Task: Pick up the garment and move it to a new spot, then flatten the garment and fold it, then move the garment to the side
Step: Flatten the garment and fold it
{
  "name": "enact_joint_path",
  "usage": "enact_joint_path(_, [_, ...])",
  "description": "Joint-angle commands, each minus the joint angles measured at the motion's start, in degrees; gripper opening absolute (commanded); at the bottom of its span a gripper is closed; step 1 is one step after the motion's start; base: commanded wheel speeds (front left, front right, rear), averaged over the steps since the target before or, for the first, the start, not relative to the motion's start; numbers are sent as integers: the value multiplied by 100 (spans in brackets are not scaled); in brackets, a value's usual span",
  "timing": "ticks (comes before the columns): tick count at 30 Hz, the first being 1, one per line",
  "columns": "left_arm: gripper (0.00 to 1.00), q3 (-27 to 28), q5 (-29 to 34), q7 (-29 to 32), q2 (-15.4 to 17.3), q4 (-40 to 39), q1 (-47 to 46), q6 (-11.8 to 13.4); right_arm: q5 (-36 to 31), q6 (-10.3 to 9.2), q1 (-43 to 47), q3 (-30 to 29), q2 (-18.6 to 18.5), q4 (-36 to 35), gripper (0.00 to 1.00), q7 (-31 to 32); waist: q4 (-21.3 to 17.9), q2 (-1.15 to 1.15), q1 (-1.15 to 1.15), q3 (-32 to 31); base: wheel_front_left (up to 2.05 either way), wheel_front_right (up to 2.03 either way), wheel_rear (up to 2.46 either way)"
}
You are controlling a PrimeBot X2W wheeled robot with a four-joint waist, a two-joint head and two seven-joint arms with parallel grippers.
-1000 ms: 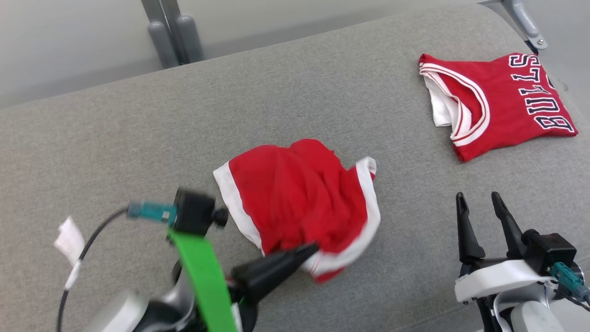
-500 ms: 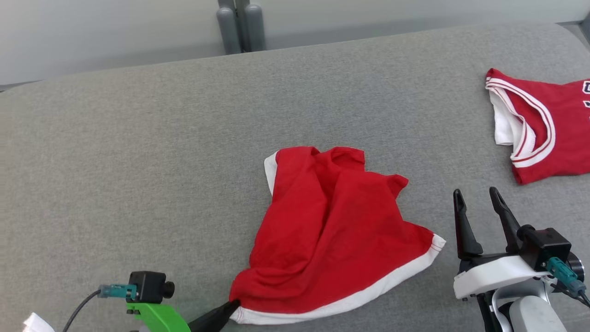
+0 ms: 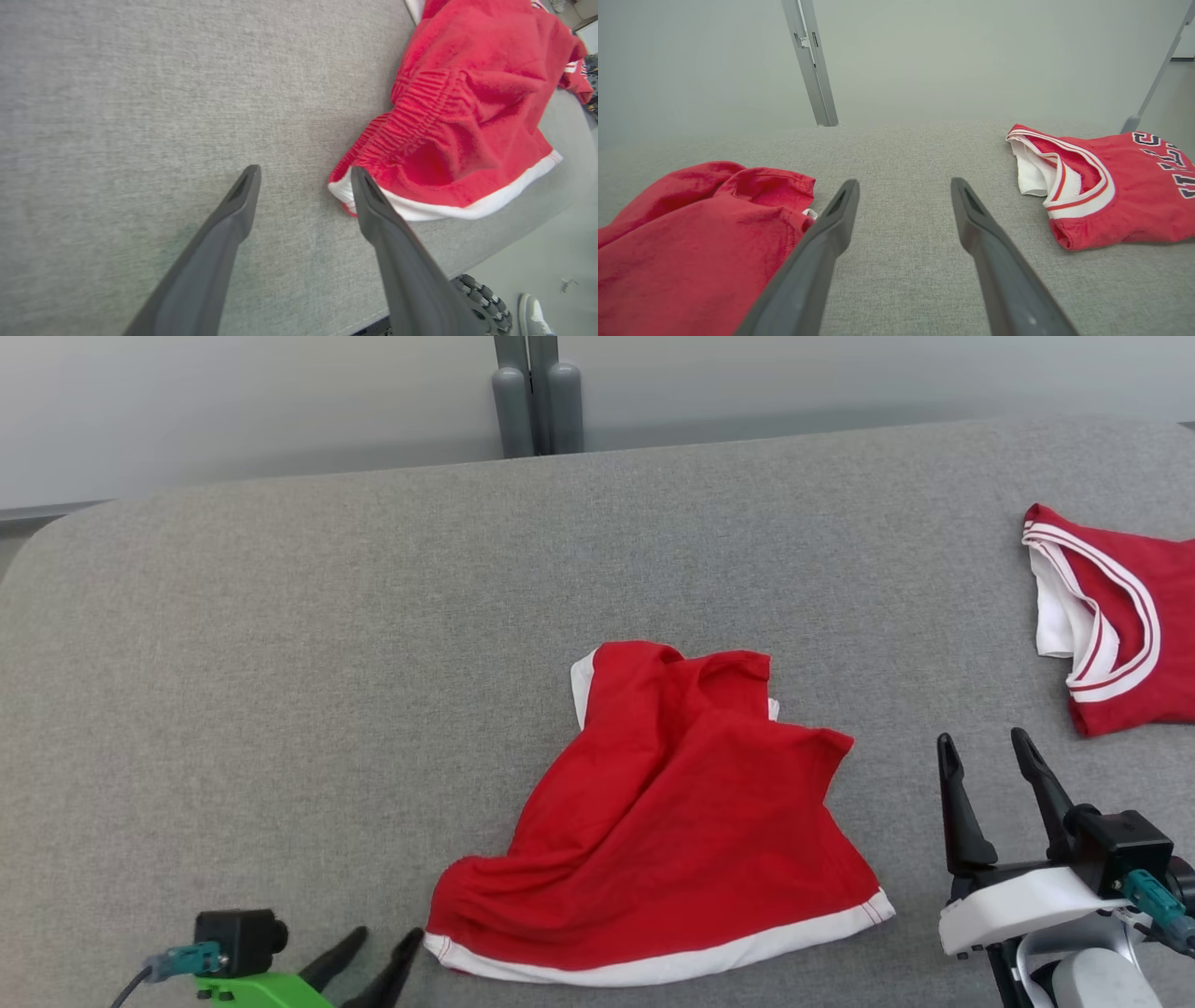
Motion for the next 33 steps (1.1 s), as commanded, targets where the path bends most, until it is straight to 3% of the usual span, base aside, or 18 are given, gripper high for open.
enact_joint_path(1, [100, 54, 212, -174, 116, -69, 104, 229, -81, 1, 65, -44, -60, -63, 100, -16, -31, 0, 0, -93, 0, 0, 0])
enact_joint_path(6, [100, 409, 566, -1126, 40, -444, 348, 723, -227, 1, 248, -239, -224, -200, 100, -17, 56, 0, 0, -295, 0, 0, 0])
enact_joint_path(8, [100, 431, 989, -1495, 116, -452, 358, 919, -295, 1, 316, -320, -310, -232, 100, -17, 92, 0, 0, -389, 0, 0, 0])
enact_joint_path(14, [100, 690, 1685, -1910, -249, -252, 435, 1242, -403, 1, 427, -388, -468, -173, 100, -17, 164, 0, 0, -687, 0, 0, 0])
enact_joint_path(17, [100, 1156, 2141, -1925, -643, -311, 494, 1146, -411, 1, 521, -477, -446, -177, 100, -17, 265, 0, 0, -798, 0, 0, 0])
enact_joint_path(24, [100, 2257, 3488, -1928, -1665, -217, 918, 487, -462, 1, 705, -511, -256, -62, 100, -16, 385, 0, 0, -959, 0, 0, 0])
enact_joint_path(33, [100, 3236, 4621, -1929, -2448, -139, 1173, -145, -504, 1, 835, -405, -21, -79, 100, -16, 301, 0, 0, -978, 0, 0, 0])
